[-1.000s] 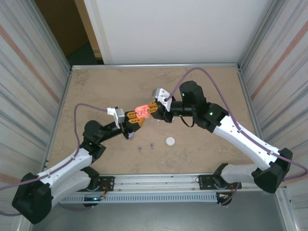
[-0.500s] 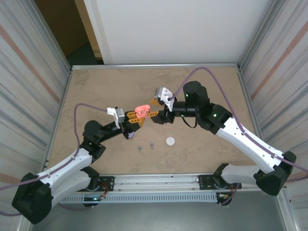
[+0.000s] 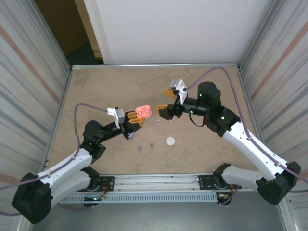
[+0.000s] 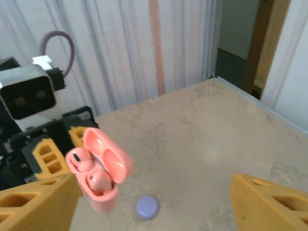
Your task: Insert wireless bluetooth earbuds into charging case
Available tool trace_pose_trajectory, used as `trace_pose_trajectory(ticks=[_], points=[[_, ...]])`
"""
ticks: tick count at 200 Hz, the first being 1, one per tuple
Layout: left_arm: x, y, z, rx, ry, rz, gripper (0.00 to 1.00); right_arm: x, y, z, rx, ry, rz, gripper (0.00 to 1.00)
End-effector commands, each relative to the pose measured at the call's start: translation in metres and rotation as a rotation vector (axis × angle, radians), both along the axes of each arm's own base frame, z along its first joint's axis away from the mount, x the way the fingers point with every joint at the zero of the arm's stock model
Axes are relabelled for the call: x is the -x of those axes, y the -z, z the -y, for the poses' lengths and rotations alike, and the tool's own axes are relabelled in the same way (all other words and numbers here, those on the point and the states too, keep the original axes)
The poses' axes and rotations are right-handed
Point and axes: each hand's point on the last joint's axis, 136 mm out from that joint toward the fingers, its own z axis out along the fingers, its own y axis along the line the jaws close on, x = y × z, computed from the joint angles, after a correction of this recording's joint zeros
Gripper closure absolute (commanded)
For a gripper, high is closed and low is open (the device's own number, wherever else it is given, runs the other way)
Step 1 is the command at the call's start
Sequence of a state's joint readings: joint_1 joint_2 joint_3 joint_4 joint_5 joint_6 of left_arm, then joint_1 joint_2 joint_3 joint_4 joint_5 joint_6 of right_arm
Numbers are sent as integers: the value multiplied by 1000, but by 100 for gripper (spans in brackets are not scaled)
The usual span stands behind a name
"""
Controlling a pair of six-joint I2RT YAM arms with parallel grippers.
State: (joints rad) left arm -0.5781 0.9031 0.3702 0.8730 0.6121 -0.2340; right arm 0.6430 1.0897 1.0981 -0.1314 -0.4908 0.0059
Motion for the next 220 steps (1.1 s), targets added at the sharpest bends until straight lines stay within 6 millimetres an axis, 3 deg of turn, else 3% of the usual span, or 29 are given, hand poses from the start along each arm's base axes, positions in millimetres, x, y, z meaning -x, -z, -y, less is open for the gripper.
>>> trace_pose_trajectory(ticks=[1,21,50,55,131,178,220], points=[[8,-15,-2,37,14,47,100,1,-17,12,-89,44,-5,12],[9,-16,-2,39,15,49,100,0,-13,19,-111,82,-15,0],[8,-17,-1,37,18,47,100,-3,-3,26,-140,88,-91,1],[8,-17,0,38,19,48,100,2,-11,31,-164,84,-82,1],[10,-19,2,38,30,53,100,1,-3,49,-359,-42,-343,1],[9,-19,4,61,38,57,100,4,2,51,-398,-68,-412,1],[7,-20,11,75,89,48,100,1,10,39,-401,-121,-476,1]])
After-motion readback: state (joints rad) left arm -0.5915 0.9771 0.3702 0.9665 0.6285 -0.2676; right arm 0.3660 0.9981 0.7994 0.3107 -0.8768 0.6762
